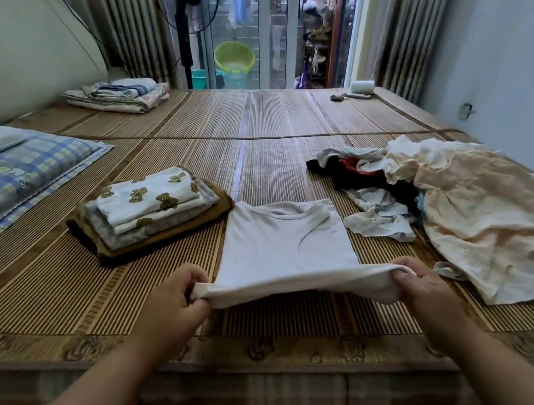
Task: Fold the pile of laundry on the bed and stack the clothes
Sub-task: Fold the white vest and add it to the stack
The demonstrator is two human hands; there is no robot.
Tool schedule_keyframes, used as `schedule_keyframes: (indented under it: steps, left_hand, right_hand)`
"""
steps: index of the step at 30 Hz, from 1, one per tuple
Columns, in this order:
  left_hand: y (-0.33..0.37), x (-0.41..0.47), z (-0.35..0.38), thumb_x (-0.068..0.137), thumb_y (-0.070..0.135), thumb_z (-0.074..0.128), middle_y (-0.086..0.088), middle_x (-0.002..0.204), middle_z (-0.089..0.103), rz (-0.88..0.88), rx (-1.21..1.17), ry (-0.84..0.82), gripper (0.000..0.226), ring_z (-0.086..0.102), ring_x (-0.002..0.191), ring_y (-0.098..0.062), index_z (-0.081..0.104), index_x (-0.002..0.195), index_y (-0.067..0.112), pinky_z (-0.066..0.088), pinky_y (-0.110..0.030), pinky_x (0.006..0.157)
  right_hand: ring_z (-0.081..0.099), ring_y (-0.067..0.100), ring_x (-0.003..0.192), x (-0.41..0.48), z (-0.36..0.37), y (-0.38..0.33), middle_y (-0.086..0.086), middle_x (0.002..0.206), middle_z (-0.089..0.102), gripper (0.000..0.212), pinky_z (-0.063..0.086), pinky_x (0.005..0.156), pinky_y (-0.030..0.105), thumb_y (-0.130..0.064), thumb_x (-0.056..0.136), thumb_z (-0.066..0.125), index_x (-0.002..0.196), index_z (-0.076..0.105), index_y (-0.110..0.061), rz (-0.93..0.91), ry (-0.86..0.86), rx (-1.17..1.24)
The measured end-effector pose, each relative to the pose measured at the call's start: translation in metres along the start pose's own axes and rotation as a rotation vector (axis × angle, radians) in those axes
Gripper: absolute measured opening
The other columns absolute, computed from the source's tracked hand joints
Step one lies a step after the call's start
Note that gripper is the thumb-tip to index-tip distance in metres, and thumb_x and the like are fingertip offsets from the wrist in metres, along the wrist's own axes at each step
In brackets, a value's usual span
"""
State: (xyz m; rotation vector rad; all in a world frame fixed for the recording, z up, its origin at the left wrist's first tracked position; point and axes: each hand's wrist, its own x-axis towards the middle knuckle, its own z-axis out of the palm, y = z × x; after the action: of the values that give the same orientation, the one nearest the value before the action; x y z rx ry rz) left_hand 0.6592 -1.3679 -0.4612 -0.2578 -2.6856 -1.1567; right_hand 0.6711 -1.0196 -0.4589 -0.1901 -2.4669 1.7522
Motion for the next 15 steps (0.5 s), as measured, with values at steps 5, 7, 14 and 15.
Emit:
schedule_keyframes:
  steps: [5, 7, 14, 15]
  left_hand:
    - [0.023, 0.015, -0.017, 0.085, -0.007, 0.052, -0.010, 0.091, 0.065, -0.287, -0.343, -0.579, 0.031, 0.062, 0.066, -0.011, 0.058, 0.106, 0.015, 0.052, -0.023, 0.060]
    - [0.027, 0.028, -0.023, 0.079, -0.007, 0.054, -0.013, 0.094, 0.063, -0.400, -0.564, -0.713, 0.033, 0.064, 0.071, -0.020, 0.057, 0.110, 0.006, 0.055, -0.030, 0.060]
    - [0.015, 0.124, -0.006, 0.090, 0.004, 0.051, -0.014, 0.097, 0.062, -0.420, -0.559, -0.345, 0.024, 0.062, 0.074, -0.022, 0.060, 0.112, 0.010, 0.054, -0.032, 0.056]
    - [0.008, 0.140, 0.003, 0.095, 0.008, 0.049, -0.015, 0.103, 0.063, -0.438, -0.506, -0.302, 0.023, 0.063, 0.082, -0.024, 0.059, 0.115, 0.012, 0.056, -0.035, 0.061]
  right_hand:
    - [0.059, 0.015, 0.070, 0.006, -0.016, -0.019, 0.018, 0.090, 0.062, 0.025, 0.049, 0.059, 0.025, -0.010, 0.100, 0.039, 0.096, 0.062, -0.003, 0.008, -0.076, -0.001]
    - [0.061, 0.011, 0.069, 0.016, -0.018, -0.028, 0.014, 0.089, 0.064, 0.022, 0.050, 0.060, 0.023, -0.008, 0.099, 0.041, 0.096, 0.062, -0.003, 0.034, -0.082, 0.059]
    - [0.062, 0.036, 0.091, 0.124, 0.007, -0.042, 0.014, 0.092, 0.067, 0.019, 0.051, 0.078, 0.046, -0.026, 0.097, 0.049, 0.091, 0.065, -0.016, 0.022, -0.014, -0.178]
    - [0.061, 0.037, 0.093, 0.145, 0.015, -0.041, 0.013, 0.092, 0.066, 0.020, 0.049, 0.079, 0.046, -0.026, 0.097, 0.048, 0.089, 0.063, -0.016, 0.008, -0.002, -0.245]
